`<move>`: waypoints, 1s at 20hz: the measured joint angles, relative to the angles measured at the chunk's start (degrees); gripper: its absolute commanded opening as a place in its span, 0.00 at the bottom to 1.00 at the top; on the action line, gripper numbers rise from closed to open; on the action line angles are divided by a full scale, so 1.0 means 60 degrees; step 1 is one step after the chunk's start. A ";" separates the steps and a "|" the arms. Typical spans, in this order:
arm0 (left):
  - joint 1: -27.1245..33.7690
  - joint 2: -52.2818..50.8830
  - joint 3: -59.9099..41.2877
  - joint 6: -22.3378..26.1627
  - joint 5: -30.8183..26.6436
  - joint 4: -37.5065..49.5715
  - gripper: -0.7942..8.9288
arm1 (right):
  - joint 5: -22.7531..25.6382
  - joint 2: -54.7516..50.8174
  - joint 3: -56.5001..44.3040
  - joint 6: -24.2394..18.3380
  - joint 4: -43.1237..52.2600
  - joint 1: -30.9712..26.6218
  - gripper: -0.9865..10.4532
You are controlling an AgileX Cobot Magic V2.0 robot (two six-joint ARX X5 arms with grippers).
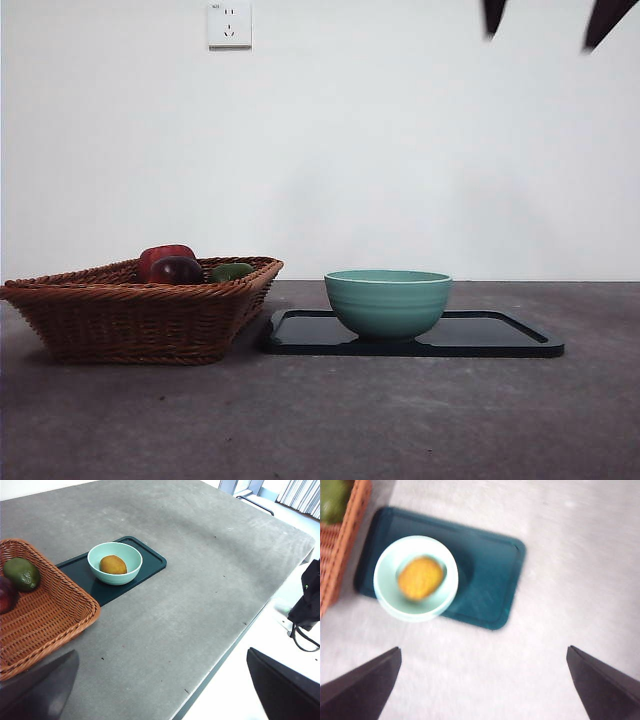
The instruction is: Pick up the wifruite, put it on the bowl, pick up the plate, put it on desk
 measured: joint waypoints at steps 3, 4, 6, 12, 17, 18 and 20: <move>0.0000 0.0000 0.0000 0.0000 0.0000 0.0004 0.69 | 0.0004 -0.1351 0.0000 -0.0015 -0.0062 0.0390 0.61; 0.0000 0.0000 0.0000 0.0000 0.0000 0.0007 0.69 | 0.0000 -0.1858 -0.0051 -0.0015 -0.0062 0.0597 0.61; 0.0000 0.0000 0.0000 0.0000 0.0000 0.0033 0.69 | -0.0004 -0.3027 -0.0470 0.0095 -0.0062 0.1089 0.61; 0.0000 0.0000 0.0000 0.0000 0.0000 0.0171 0.69 | -0.0004 -0.6881 -0.3085 0.0790 -0.0062 0.1942 0.61; 0.0000 0.0000 0.0000 0.0000 0.0000 0.1115 0.69 | -0.0313 -1.0240 -0.5202 0.0849 -0.0062 0.1942 0.61; 0.0000 0.0000 0.0000 0.0000 0.0000 0.1260 0.69 | -0.0539 -1.0724 -0.5639 0.0878 -0.0062 0.1942 0.61; 0.0000 0.0000 0.0000 0.0000 0.0000 0.1377 0.69 | -0.0838 -1.1307 -0.6258 0.1013 -0.0062 0.1942 0.61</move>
